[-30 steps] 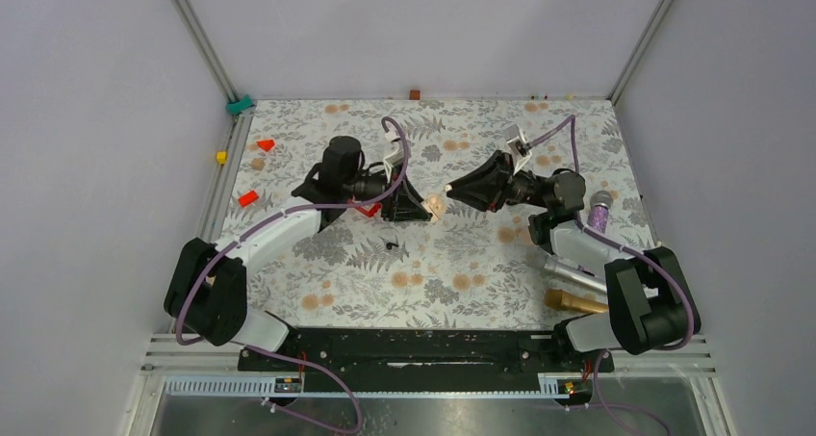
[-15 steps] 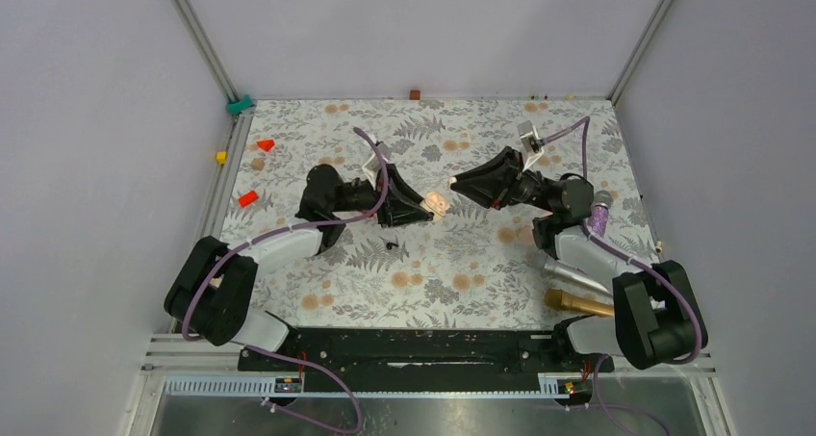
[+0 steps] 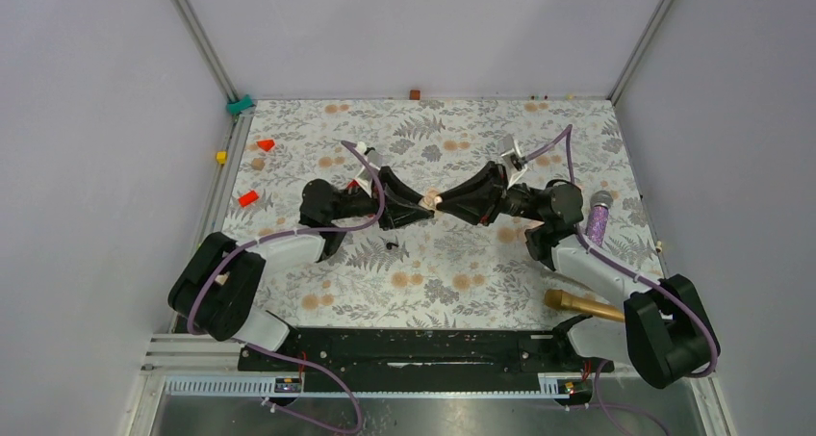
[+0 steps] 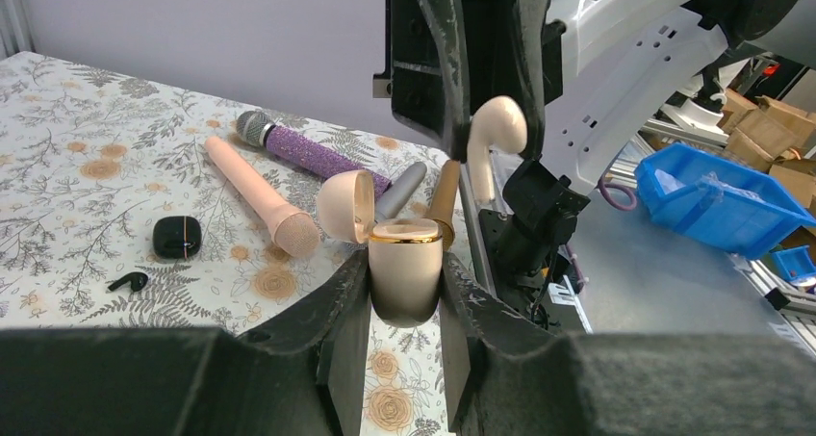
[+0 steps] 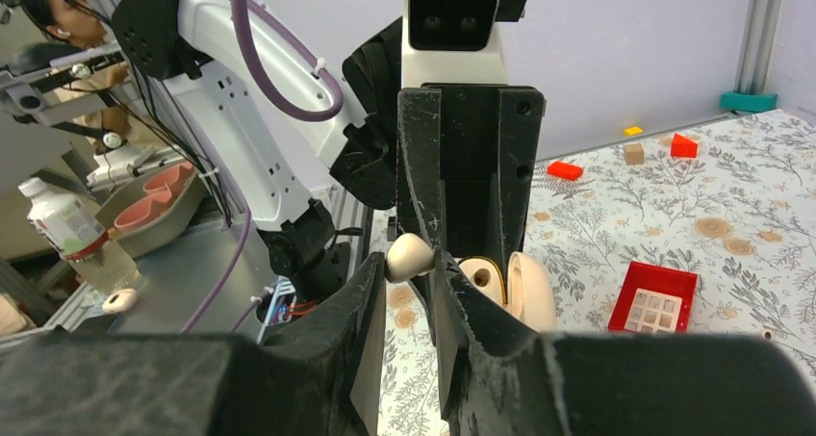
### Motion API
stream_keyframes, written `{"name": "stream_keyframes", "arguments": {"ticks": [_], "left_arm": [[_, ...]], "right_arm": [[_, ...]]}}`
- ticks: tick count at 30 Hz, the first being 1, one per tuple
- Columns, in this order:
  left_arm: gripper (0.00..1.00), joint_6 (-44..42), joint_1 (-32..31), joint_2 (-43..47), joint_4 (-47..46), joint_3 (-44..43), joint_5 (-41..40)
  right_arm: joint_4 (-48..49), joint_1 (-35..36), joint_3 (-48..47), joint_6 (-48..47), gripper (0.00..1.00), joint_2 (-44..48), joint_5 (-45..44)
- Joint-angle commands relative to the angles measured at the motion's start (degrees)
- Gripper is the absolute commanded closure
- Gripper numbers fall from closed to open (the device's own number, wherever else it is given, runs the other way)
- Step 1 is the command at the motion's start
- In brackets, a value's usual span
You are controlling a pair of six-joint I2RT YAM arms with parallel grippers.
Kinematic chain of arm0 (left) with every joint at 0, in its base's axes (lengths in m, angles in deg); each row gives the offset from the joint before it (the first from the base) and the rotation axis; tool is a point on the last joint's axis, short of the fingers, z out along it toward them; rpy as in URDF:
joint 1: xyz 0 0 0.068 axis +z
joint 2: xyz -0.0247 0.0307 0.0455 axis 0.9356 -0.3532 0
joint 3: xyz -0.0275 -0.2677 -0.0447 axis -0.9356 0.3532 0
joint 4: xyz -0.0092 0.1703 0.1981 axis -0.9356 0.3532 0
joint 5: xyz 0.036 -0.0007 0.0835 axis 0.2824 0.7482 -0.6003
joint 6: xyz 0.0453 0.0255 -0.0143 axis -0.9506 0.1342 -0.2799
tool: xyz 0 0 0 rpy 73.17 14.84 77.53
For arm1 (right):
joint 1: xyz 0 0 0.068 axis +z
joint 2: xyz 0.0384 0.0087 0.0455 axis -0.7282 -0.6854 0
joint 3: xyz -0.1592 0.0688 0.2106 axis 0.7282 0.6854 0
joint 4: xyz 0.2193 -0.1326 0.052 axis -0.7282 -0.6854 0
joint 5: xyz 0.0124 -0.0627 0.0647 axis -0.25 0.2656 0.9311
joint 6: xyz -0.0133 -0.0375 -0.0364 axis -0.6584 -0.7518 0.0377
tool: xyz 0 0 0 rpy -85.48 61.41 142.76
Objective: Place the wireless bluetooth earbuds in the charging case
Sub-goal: Place the earbud in the charging case.
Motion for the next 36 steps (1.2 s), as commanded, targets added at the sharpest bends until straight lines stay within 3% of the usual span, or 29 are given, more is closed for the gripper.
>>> {"name": "stream_keyframes", "arguments": {"ticks": [1,36], "left_arm": [[1.00,-1.18,-0.58,1.00,-8.37,1.72,-1.00],[1.00,-4.50,-1.48,3.91,-12.96,4.01,4.17]], "right_arm": [[-3.11,1.57,-0.14,-7.20,0.77,1.40,-1.80],[-7.48,4.81,1.09,-15.01,0.75,2.37,0.17]]}}
